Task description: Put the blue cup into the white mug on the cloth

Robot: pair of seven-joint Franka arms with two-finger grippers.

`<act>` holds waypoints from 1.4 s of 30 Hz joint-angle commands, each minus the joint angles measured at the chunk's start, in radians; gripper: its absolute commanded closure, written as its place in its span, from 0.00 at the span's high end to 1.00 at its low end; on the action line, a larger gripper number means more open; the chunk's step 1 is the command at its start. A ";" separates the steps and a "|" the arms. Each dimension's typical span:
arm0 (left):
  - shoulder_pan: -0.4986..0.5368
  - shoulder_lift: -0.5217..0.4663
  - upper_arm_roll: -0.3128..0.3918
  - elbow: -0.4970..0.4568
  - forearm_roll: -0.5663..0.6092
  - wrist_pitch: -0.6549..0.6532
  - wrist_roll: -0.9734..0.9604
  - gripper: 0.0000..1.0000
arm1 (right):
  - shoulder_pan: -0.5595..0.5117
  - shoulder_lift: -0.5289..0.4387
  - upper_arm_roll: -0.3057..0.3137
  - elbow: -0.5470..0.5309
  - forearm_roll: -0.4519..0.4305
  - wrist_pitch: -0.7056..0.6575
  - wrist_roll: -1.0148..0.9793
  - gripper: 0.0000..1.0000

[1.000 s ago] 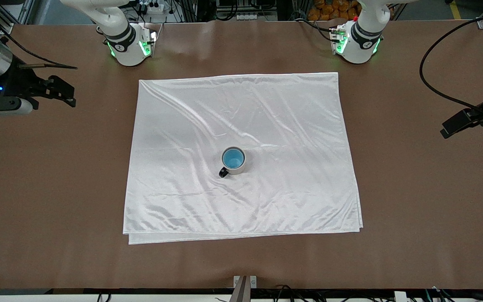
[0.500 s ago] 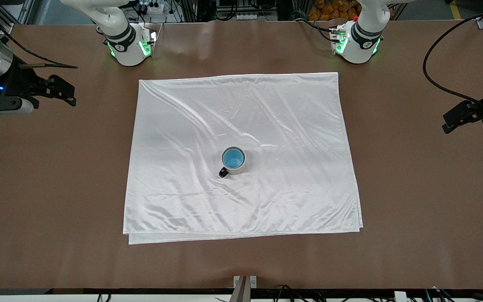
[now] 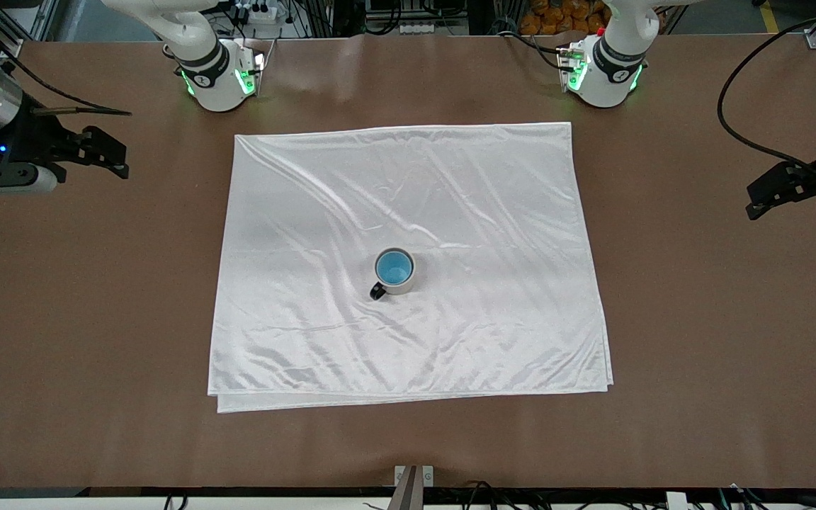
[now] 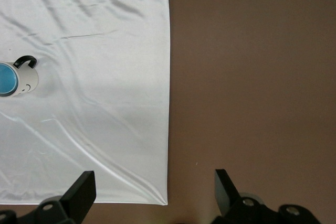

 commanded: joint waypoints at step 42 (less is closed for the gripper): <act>-0.001 -0.043 -0.002 -0.027 -0.060 0.016 -0.078 1.00 | 0.005 -0.011 -0.007 -0.004 0.009 -0.030 -0.006 1.00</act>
